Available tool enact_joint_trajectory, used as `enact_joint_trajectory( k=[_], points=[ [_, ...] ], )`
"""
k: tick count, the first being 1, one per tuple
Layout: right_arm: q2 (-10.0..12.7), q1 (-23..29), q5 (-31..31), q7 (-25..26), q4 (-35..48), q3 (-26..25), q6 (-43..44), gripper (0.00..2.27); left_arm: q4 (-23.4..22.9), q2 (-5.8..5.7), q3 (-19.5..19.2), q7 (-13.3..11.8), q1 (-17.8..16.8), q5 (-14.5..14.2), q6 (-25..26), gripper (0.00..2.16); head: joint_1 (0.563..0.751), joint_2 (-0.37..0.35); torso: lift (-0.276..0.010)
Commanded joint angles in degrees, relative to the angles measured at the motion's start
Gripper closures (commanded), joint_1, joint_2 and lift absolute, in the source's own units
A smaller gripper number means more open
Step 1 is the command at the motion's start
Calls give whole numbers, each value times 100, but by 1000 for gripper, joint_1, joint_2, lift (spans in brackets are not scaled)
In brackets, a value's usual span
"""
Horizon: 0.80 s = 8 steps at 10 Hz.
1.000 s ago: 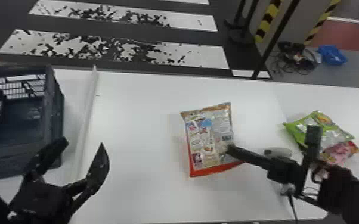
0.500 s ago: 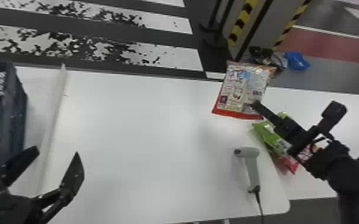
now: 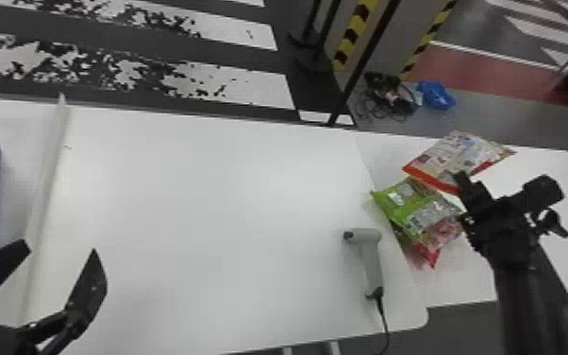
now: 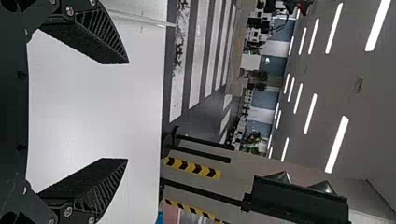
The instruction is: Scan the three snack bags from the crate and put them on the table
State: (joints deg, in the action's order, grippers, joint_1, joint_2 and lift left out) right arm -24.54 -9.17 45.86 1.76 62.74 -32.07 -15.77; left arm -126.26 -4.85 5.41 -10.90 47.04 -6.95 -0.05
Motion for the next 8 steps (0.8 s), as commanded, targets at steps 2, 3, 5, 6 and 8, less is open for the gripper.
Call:
enact_joint_trajectory(
  k=[2,3,5,6,8],
  points=[
    [-350,-560,134,483,-1194,17,280,1963,75,-25,65,-9,16,10,-157,137,695,-350,-94],
    [-411,-586,99,668,-1229,87,350,1534,75,-16,92,-9,16,27,-174,137,695,-350,-94],
    [-455,-595,55,1002,-1238,228,298,-1,75,1,188,9,-11,133,-174,137,695,-350,-94],
    [-473,-586,64,1037,-1229,263,157,29,75,1,197,9,-20,150,-157,137,695,-350,-94],
    [-394,-129,160,1239,-552,263,16,66,75,1,206,26,-20,159,-157,137,695,-350,-94]
  ],
)
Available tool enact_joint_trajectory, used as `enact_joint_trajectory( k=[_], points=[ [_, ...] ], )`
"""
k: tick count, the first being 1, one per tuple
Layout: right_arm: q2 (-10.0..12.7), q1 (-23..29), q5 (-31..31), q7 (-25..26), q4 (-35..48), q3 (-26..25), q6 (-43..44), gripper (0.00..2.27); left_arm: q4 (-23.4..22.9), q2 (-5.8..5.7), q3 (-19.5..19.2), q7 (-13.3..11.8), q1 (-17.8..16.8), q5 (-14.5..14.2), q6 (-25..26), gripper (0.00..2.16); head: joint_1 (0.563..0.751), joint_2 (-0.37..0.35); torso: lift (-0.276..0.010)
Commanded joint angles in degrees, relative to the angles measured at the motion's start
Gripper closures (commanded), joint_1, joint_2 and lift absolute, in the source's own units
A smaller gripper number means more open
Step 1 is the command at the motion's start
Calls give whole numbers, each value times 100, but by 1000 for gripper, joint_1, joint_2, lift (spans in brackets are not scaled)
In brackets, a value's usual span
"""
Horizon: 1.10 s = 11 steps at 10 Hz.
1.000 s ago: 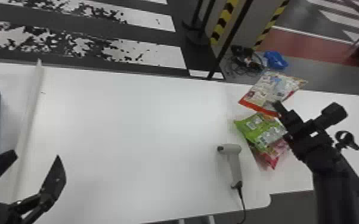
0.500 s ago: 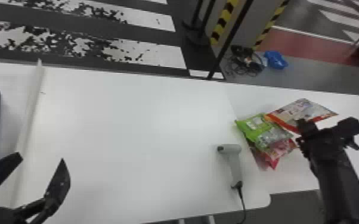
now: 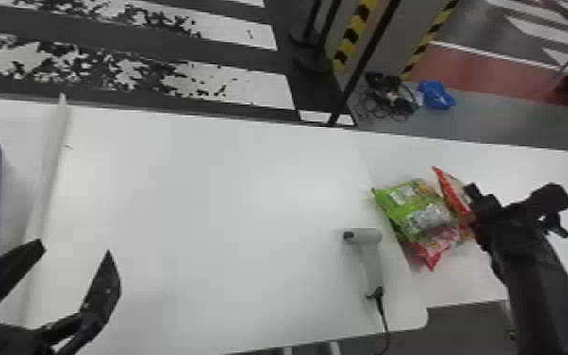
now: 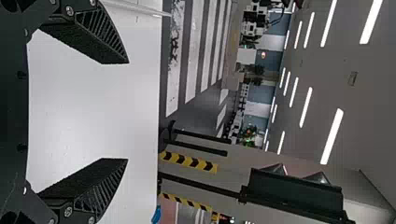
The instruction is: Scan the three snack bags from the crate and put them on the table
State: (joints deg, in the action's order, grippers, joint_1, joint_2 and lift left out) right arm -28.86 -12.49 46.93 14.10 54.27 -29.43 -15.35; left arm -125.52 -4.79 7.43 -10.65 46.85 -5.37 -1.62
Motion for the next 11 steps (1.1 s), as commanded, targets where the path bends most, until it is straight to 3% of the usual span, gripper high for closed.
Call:
enact_joint_trajectory(
  k=[1,2,3,4,5,8,9,10,11],
  points=[
    [223,792,185,66,1217,-80,-324,66,-8,-5,4,10,0,1,0,137,695,-350,-94],
    [355,1390,282,-75,2202,-98,-764,66,-17,-5,22,28,0,1,0,137,695,-350,-94],
    [504,1926,273,-523,3089,-106,-1414,66,-8,4,74,28,-36,28,35,137,695,-350,-94],
    [803,2462,106,-769,4012,-54,-1414,70,-34,31,171,36,-53,89,53,137,695,-350,-94],
    [961,2972,0,-989,4935,104,-1414,66,-131,31,224,54,-44,107,141,137,695,-350,-94],
    [1339,4114,-1503,-1041,7510,1159,-1432,43,-755,31,294,239,114,203,914,134,695,-350,-94],
    [1427,4325,-1863,-1041,8003,1537,-1678,46,-1098,31,250,309,202,230,1389,134,695,-350,-94],
    [1612,4492,-2285,-1173,8266,1933,-1748,46,-1599,31,145,362,298,239,2338,130,695,-350,-94],
    [1814,4695,-2478,-1393,8504,2196,-1871,49,-2091,57,30,344,351,212,3393,124,695,-292,-94]
  ],
)
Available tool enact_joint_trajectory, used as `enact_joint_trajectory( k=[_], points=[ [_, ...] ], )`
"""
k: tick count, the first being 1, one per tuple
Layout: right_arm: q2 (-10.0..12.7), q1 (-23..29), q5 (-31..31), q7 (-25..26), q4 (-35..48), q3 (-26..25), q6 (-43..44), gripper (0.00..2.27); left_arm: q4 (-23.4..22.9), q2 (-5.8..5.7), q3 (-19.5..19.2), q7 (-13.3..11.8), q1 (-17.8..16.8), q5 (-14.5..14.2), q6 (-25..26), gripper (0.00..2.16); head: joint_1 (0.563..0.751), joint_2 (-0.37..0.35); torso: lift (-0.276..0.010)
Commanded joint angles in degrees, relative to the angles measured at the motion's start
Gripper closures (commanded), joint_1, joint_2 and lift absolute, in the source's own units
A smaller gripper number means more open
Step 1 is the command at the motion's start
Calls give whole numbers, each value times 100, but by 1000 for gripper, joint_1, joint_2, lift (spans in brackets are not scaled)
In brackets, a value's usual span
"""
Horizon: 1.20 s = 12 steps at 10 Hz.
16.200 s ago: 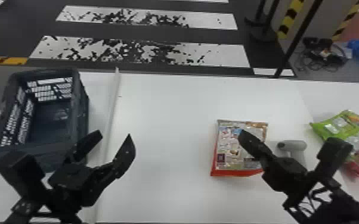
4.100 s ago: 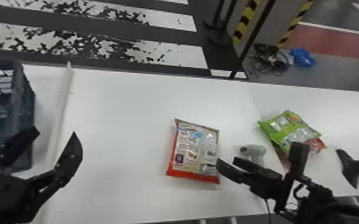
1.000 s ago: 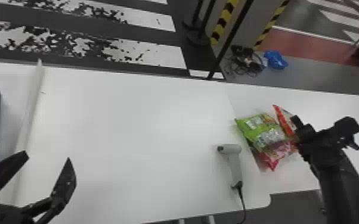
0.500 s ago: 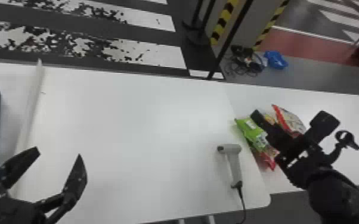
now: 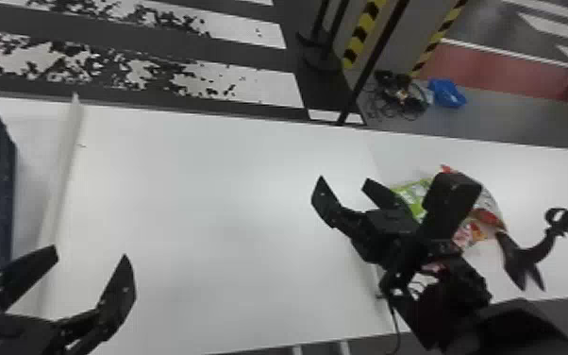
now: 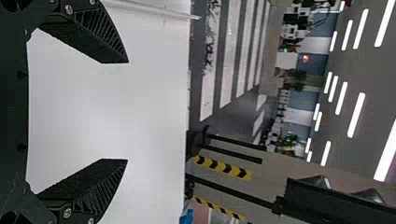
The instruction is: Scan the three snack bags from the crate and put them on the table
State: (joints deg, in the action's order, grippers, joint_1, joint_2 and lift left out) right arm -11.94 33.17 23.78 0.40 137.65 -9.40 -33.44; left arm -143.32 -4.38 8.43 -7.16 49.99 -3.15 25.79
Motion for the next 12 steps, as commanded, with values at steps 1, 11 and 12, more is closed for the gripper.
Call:
enact_joint_trajectory(
  k=[1,11,12],
  points=[
    [210,445,-479,-40,412,544,8,53,-504,16,-184,4,72,-2,933,117,695,-226,-94],
    [-159,2475,-488,294,-423,667,3963,80,410,-19,-658,-207,819,-520,-2038,124,695,-162,-94],
    [-203,2536,-488,347,-414,685,3963,83,313,-37,-658,-198,924,-511,-2055,124,695,-164,-94]
  ],
)
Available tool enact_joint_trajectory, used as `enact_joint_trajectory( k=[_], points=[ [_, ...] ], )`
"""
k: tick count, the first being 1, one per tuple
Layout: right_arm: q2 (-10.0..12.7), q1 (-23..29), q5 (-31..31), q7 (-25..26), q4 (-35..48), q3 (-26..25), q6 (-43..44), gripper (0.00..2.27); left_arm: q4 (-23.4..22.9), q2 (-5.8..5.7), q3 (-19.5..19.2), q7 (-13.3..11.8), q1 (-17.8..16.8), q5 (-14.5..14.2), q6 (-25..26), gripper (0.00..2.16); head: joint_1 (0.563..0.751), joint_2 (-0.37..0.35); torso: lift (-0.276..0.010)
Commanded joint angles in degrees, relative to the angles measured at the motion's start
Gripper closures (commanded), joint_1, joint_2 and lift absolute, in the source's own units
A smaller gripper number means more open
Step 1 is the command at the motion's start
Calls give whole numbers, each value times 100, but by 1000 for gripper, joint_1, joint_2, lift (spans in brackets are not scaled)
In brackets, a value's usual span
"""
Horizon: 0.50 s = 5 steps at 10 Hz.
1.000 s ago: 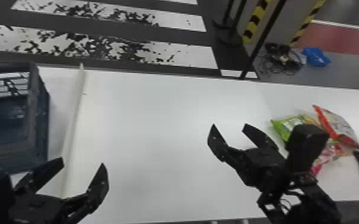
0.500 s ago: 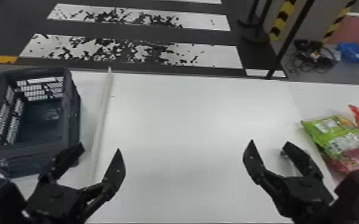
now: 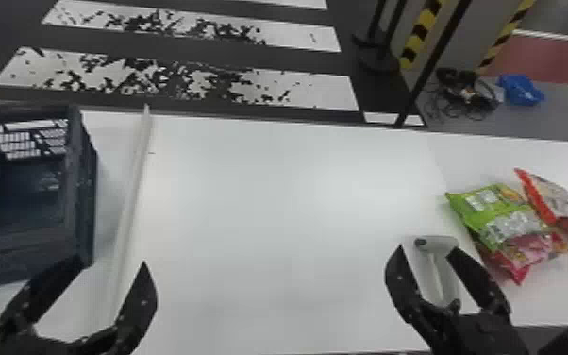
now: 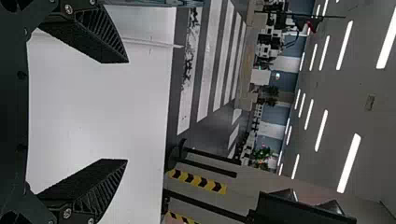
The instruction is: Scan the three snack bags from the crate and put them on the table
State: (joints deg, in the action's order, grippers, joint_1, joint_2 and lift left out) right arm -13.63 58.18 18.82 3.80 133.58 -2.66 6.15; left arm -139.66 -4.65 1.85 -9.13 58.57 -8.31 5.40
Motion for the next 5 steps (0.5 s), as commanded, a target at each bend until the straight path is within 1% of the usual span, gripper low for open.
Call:
enact_joint_trajectory(
  k=[1,4,5],
  points=[
    [-69,88,8,33,19,20,4,83,-96,-9,0,16,84,31,2,124,695,-167,-94],
    [-87,167,8,77,37,-7,4,83,-96,-27,9,43,102,31,107,124,695,-171,-94],
    [-131,185,8,77,54,2,21,83,-87,-18,18,51,102,31,107,124,695,-173,-94]
  ],
)
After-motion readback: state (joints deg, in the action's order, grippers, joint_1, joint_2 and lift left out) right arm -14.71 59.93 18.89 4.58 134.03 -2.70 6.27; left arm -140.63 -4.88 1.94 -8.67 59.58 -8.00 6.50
